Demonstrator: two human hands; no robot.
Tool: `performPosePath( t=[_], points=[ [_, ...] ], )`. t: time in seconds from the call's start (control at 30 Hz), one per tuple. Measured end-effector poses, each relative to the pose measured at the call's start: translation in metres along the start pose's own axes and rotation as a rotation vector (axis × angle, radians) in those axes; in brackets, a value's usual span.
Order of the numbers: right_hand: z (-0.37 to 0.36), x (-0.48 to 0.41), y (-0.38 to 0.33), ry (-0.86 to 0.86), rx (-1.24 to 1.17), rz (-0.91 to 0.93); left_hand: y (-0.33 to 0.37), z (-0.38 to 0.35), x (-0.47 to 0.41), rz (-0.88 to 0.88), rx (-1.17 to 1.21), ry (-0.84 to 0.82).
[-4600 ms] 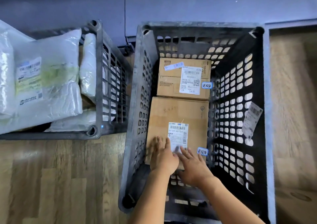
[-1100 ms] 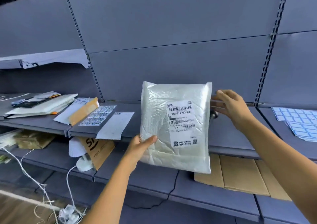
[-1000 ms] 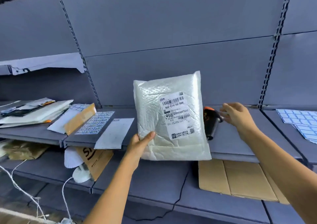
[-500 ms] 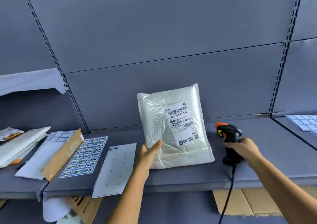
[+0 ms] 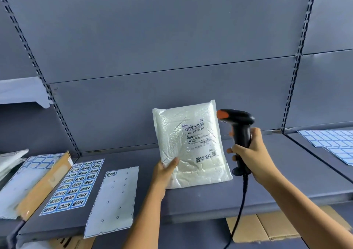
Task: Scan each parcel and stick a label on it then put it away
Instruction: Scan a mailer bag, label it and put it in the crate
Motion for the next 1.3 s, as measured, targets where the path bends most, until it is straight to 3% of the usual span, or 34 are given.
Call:
performPosePath(
  t=[0.13,0.43,1.1,1.3],
  points=[
    [-0.027,0.027,-0.01,-0.035,0.217,0.096,-0.001,-0.001,0.001,-0.022,-0.001,-0.021],
    [-0.049,0.044,-0.008,-0.048,0.39,0.12,-0.004,0.002,0.001,-0.05,-0.011,0.01],
    [-0.044,0.048,-0.012,-0.031,0.371,0.123,-0.003,0.001,0.002,-0.064,0.046,0.005],
    [-0.019,0.034,-0.015,0.053,0.155,0.116,-0.002,0.0,0.002,-0.065,0.06,-0.006]
  ],
)
Point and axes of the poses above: each hand's wrist, its own x-axis away from the middle knuckle, its own z-axis out of the back of the hand, y = z × x, the point moved 10 cm from there along -x, towards the middle knuckle, and after that the axes turned 8 degrees about -z, right-handed, at the moved point
